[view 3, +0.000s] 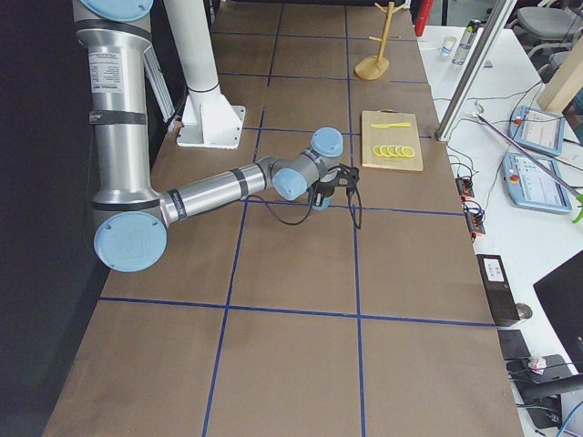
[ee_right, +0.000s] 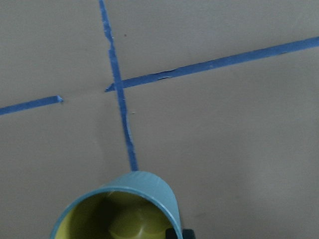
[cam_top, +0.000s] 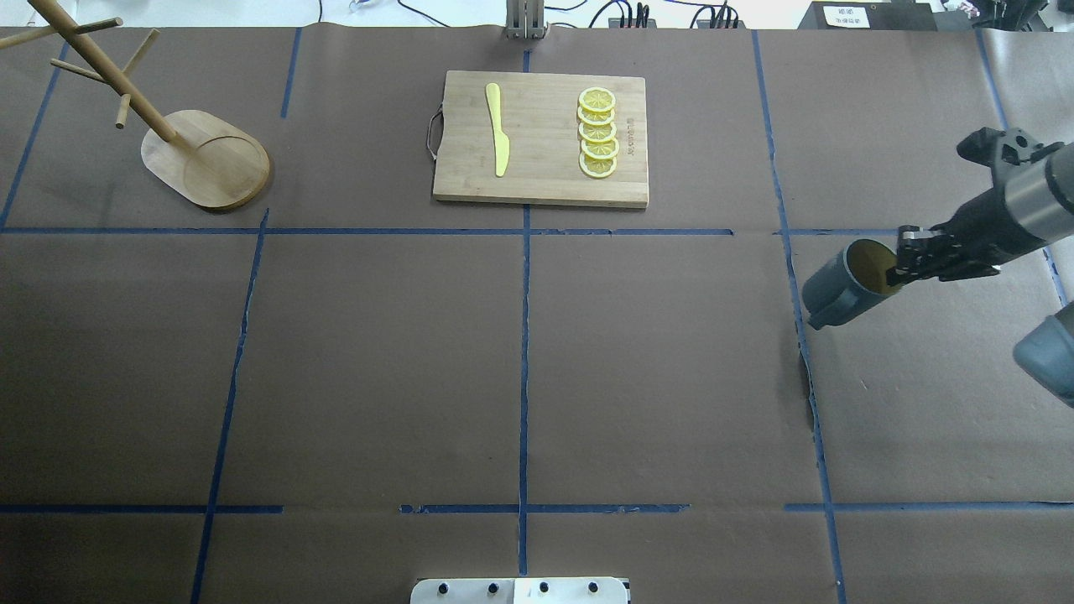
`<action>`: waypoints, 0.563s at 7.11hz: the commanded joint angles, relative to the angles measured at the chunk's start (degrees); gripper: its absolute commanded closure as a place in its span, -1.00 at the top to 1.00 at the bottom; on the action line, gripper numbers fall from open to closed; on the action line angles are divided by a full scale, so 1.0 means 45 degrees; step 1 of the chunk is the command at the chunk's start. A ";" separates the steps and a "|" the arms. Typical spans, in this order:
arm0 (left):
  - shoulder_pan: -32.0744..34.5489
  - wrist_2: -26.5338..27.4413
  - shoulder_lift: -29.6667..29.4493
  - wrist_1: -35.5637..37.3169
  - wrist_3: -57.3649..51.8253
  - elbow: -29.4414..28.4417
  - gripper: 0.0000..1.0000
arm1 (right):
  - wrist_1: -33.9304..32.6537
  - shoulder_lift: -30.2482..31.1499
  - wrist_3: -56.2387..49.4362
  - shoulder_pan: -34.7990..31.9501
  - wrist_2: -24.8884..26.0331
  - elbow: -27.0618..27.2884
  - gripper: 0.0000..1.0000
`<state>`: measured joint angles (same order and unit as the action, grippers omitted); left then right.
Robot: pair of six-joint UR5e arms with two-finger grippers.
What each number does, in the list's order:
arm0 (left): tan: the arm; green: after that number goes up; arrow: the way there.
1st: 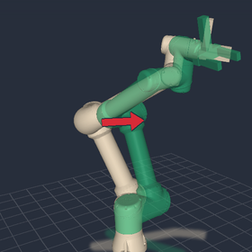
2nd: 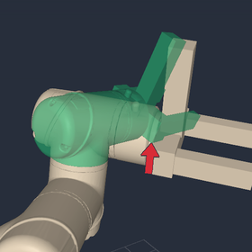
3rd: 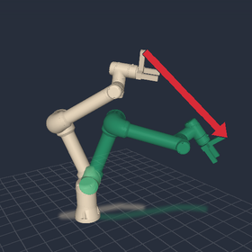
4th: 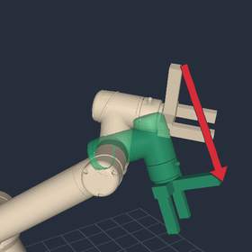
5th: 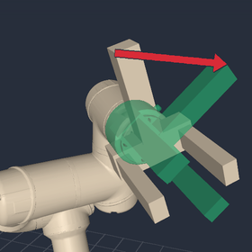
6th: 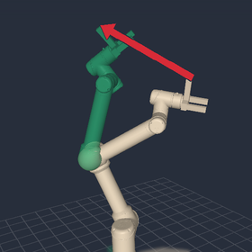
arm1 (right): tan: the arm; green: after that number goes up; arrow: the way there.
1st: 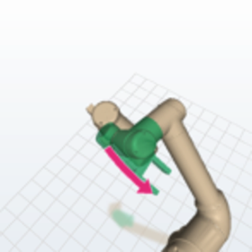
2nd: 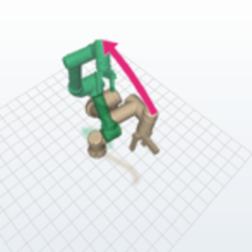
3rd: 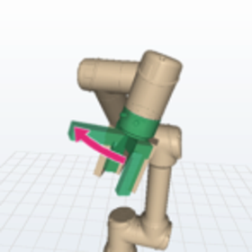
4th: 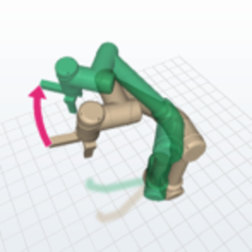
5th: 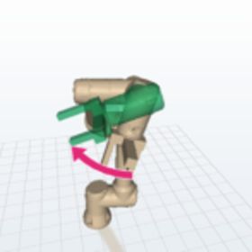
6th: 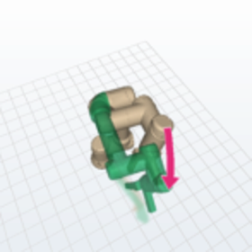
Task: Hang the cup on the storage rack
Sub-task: 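Lower the right gripper onto the teal mug rim and grasp it, then carry the teal mug with the right gripper toward the table center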
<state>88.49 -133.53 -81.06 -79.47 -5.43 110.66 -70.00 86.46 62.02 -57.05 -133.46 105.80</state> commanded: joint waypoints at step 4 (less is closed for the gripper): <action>-0.0036 -0.0015 -0.0014 -0.0212 -0.0023 0.0117 1.00 | -0.4382 -0.5651 0.4452 0.4017 0.3419 0.0007 -1.00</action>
<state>88.36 -133.59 -81.12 -80.36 -5.53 111.17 -85.91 66.44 77.98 -43.67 -122.91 106.49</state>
